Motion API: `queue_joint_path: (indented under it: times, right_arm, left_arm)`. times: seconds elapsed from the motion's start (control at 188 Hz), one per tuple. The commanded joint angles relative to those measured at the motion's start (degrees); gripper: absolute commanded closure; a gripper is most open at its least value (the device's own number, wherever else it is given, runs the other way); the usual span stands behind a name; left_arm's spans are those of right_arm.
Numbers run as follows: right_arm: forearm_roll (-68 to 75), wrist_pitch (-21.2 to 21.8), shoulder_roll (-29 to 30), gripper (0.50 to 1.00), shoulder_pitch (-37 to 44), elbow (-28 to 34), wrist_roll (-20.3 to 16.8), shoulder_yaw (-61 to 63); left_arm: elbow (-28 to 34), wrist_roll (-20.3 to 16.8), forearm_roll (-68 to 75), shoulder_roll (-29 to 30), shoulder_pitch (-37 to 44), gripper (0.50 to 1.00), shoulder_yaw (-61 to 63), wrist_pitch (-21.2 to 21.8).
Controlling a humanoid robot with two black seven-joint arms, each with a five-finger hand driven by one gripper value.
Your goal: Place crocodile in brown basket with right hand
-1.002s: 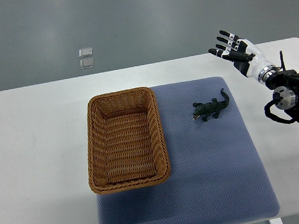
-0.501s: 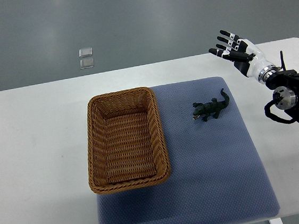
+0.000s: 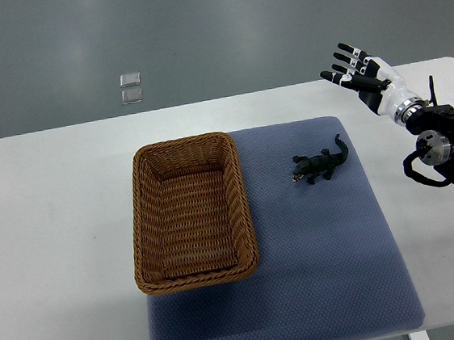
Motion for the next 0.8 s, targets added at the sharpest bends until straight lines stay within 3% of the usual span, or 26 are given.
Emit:
queue_joint_path:
  times: [0.0,0.57,0.794]
  right_arm:
    - [0.0,0.0,-0.1,0.572,0.0,-0.1,0.0,0.0]
    - [-1.5,0.5,-0.8,0.572,0.4,0.1,0.0,-0.6]
    - [-11.5,1.4,-0.9,0.572,0.7,0.4,2.0,-0.4]
  left_arm:
    - [-0.1,0.0,0.1,0.0,0.0,0.5,0.0,0.0]
    - [-0.1,0.0,0.1,0.0,0.0,0.5,-0.2,0.0]
    - [-0.1,0.0,0.0,0.0,0.0,0.5,-0.2,0.0]
